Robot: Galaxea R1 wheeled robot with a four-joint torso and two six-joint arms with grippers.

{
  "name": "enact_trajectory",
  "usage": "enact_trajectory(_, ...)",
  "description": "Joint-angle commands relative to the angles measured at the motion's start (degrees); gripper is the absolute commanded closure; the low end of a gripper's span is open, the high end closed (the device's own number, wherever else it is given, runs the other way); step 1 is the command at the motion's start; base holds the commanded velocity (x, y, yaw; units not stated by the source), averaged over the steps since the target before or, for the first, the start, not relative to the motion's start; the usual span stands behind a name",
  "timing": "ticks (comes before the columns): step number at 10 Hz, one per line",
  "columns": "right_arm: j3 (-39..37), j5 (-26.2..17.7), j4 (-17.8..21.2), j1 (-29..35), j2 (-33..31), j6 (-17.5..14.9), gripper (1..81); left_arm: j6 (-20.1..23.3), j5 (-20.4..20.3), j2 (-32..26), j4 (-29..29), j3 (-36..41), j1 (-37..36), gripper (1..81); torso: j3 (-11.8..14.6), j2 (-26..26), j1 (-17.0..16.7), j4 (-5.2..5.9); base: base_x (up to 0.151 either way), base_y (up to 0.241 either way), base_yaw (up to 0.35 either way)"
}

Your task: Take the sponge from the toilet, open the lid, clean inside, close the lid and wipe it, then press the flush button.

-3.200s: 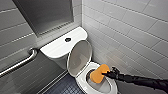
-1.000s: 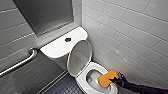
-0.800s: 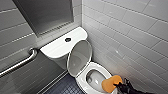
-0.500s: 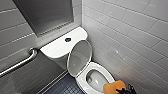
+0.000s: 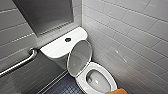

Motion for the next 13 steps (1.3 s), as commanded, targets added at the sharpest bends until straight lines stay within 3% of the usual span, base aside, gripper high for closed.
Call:
enact_trajectory(1,3.7,-3.7,-4.3,-0.7,-3.3,-0.9,81.1,0.5,5.3,-0.1,0.1,1.2,1.5,1.0,0.0,0.0,0.0,0.0,0.0,0.0,0.0)
enact_trajectory(5,3.9,-6.7,-10.6,-7.8,-4.4,-3.4,81.1,0.8,5.2,0.0,0.1,1.1,1.1,1.0,0.0,0.0,0.0,0.0,0.0,0.0,0.0)
enact_trajectory(6,4.9,-9.6,-13.0,-7.6,-6.0,-3.4,81.1,0.8,5.2,0.2,0.1,1.2,0.9,1.0,0.0,0.0,0.0,0.0,0.0,0.0,0.0)
enact_trajectory(8,11.7,-10.4,-16.1,-4.2,-10.0,-3.4,81.1,0.8,5.2,0.3,0.1,1.2,0.8,1.0,0.0,0.0,0.0,0.0,0.0,0.0,0.0)
enact_trajectory(13,17.0,-13.9,-16.0,8.7,-10.8,-3.4,81.1,0.8,5.1,0.7,0.0,1.0,0.8,1.0,0.0,0.0,0.0,0.0,0.0,0.0,0.0)
